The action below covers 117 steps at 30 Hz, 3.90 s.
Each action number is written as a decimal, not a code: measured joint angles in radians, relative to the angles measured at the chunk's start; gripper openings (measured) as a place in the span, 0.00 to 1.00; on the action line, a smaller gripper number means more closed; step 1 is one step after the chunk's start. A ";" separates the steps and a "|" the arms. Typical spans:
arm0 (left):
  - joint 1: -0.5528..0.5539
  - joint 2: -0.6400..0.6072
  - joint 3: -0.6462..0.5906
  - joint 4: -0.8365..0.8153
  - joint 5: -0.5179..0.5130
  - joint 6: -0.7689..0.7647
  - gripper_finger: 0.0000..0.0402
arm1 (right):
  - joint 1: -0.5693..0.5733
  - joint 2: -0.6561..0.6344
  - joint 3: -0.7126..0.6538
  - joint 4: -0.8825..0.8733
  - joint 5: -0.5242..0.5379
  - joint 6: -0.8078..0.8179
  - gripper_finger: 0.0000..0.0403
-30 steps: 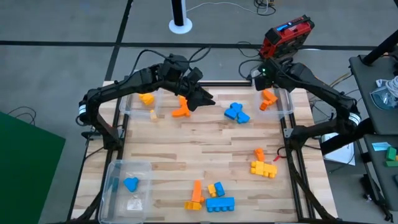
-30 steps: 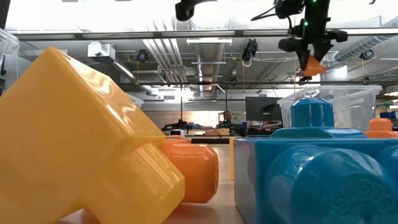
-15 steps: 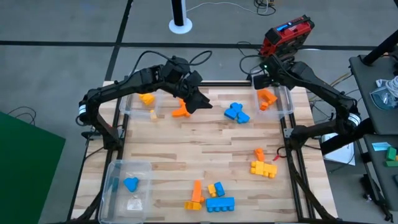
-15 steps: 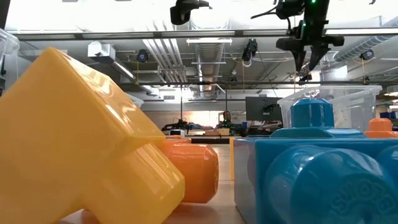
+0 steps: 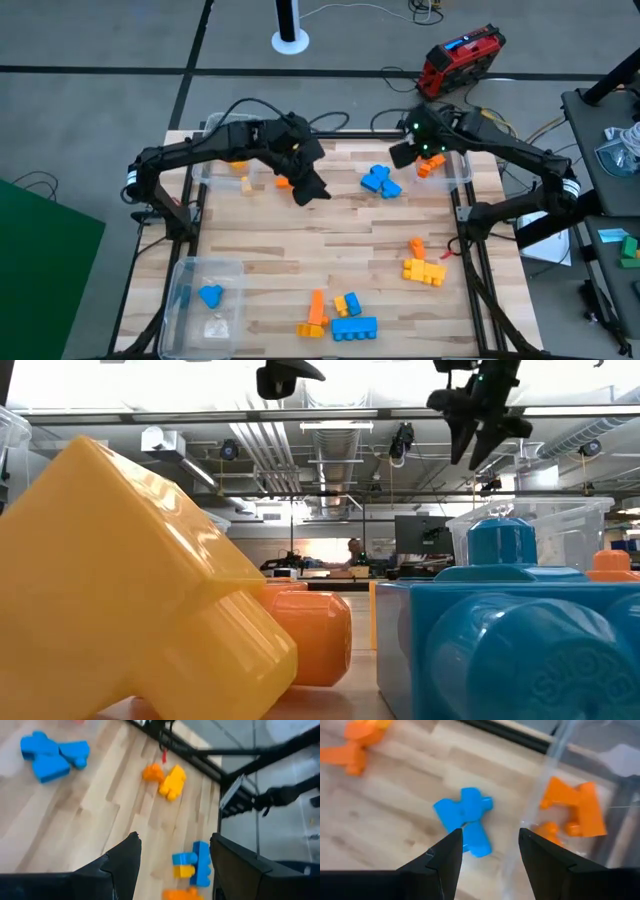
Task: Sort blocks
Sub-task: Put the bottom center blue game piece into the bottom left transparent bin
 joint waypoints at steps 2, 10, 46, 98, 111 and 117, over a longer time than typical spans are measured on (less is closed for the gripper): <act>-0.020 0.000 0.000 -0.031 -0.002 0.000 0.53 | 0.050 0.000 0.000 0.000 0.000 0.016 0.43; -0.116 0.000 0.000 -0.087 -0.123 0.096 0.53 | 0.246 -0.001 -0.002 0.000 -0.004 0.105 0.33; -0.339 0.002 -0.047 -0.083 -0.546 0.061 0.53 | 1.007 0.085 -0.425 0.947 -0.098 0.240 0.02; -0.415 0.003 -0.047 -0.200 -0.683 -0.025 0.53 | 0.927 0.531 -0.176 0.846 -0.183 0.021 0.02; -0.421 0.003 -0.047 -0.233 -0.682 -0.020 0.53 | 0.723 0.497 -0.076 0.703 -0.145 -0.074 0.02; -0.421 0.003 -0.047 -0.247 -0.735 -0.036 0.53 | 0.668 0.480 0.029 0.546 -0.174 0.177 0.03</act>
